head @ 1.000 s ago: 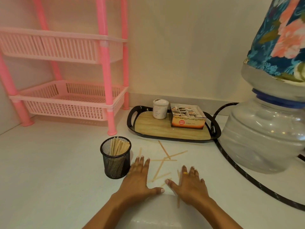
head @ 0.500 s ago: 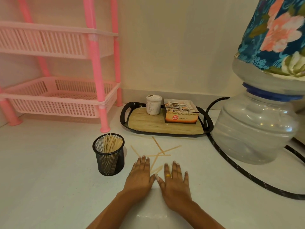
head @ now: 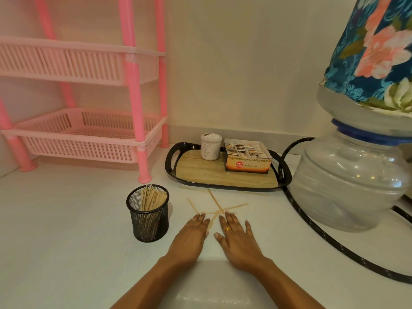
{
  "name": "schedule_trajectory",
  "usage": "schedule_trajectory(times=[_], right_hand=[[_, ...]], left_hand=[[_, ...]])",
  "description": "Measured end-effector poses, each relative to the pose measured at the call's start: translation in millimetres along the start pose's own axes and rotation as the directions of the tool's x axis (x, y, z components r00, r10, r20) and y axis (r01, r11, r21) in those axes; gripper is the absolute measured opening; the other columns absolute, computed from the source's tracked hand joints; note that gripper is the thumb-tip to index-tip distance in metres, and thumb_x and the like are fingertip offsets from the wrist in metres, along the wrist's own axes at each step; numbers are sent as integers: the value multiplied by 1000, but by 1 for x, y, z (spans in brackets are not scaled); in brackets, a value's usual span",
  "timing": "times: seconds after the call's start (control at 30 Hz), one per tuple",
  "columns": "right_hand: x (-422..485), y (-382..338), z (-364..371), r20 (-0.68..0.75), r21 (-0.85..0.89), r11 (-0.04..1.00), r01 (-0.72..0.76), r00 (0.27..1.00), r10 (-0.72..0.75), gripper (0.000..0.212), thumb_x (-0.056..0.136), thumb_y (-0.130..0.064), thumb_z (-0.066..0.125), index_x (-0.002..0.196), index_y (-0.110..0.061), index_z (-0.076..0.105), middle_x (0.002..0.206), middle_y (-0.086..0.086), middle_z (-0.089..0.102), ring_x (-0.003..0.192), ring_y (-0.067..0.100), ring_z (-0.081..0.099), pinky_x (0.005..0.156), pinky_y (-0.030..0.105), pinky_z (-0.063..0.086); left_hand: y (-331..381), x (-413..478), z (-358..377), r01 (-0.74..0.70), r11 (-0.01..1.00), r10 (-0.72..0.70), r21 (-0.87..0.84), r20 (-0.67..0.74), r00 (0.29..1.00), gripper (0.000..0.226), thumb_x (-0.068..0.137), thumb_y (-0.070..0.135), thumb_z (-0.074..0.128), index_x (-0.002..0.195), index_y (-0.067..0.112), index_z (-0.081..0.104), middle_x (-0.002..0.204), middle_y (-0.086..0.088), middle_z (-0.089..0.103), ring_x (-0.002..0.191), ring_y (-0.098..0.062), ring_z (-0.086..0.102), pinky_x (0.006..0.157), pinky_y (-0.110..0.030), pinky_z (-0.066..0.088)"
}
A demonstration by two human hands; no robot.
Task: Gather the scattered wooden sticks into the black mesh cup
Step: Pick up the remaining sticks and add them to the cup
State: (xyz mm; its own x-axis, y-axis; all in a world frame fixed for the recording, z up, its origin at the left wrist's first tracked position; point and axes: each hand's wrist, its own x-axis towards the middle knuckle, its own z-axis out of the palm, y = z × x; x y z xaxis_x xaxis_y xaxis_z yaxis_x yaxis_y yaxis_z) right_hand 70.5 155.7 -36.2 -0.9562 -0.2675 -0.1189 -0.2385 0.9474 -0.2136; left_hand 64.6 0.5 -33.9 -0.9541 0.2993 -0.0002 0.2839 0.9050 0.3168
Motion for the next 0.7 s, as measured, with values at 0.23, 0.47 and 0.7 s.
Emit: schedule_trajectory(times=[0.23, 0.47, 0.7], right_hand=[[11, 12, -7, -5, -1, 994, 105, 994, -105, 54, 100, -42, 14, 149, -24, 0, 159, -5, -3, 146, 9, -7, 117, 38, -10], [20, 27, -11, -56, 119, 971, 206, 978, -200, 45, 102, -26, 18, 147, -30, 18, 158, -7, 16, 146, 7, 7, 120, 33, -2], [28, 38, -14, -319, 203, 958, 201, 939, -129, 46, 96, -5, 32, 137, -22, 44, 146, -3, 43, 139, 8, 32, 118, 24, 10]], left_hand=[[-12, 4, 3, -79, 994, 74, -78, -62, 995, 47, 99, 11, 31, 145, 22, 25, 157, 2, 17, 145, -11, 14, 116, -22, 12], [-25, 16, -1, -160, 986, 162, 39, -31, 986, 57, 94, -1, 38, 143, 26, 30, 156, 5, 22, 143, -9, 20, 114, -23, 19], [-28, 24, -2, -211, 976, 215, 43, -125, 969, 48, 93, 4, 43, 134, 28, 46, 149, 7, 37, 136, -9, 35, 111, -18, 24]])
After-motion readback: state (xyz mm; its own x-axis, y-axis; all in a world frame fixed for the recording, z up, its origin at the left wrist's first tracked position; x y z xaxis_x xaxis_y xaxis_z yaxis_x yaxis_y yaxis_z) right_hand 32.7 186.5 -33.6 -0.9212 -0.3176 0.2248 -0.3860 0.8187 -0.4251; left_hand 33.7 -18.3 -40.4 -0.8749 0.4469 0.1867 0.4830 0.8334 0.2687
